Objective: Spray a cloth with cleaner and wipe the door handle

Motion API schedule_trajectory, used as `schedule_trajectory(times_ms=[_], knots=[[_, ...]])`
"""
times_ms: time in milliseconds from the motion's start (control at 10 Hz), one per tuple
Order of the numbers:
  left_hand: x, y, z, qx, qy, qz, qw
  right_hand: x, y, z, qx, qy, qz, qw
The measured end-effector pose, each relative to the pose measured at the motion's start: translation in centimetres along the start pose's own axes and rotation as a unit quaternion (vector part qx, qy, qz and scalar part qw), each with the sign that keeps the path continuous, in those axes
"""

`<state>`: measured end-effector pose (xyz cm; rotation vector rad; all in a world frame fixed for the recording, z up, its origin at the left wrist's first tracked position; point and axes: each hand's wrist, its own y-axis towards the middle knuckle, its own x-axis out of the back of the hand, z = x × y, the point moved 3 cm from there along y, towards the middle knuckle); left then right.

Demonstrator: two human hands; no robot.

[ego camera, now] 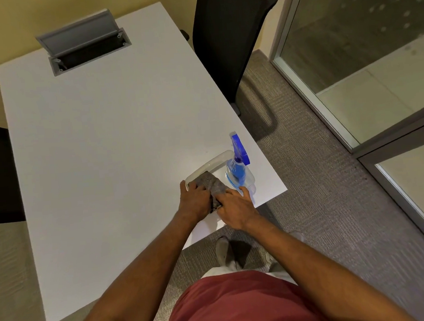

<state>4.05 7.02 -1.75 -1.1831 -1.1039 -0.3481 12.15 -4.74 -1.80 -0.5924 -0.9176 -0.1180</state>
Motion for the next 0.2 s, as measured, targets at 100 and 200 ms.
schedule_trajectory(times_ms=[100, 200], knots=[[0.1, -0.6, -0.7, 0.007, -0.026, -0.055, 0.998, 0.5, -1.4, -1.0, 0.025, 0.019, -0.063, 0.998], [0.5, -0.7, -1.4, 0.007, -0.035, -0.077, 0.996, 1.5, -2.1, -1.9, 0.026, 0.034, -0.114, 0.993]])
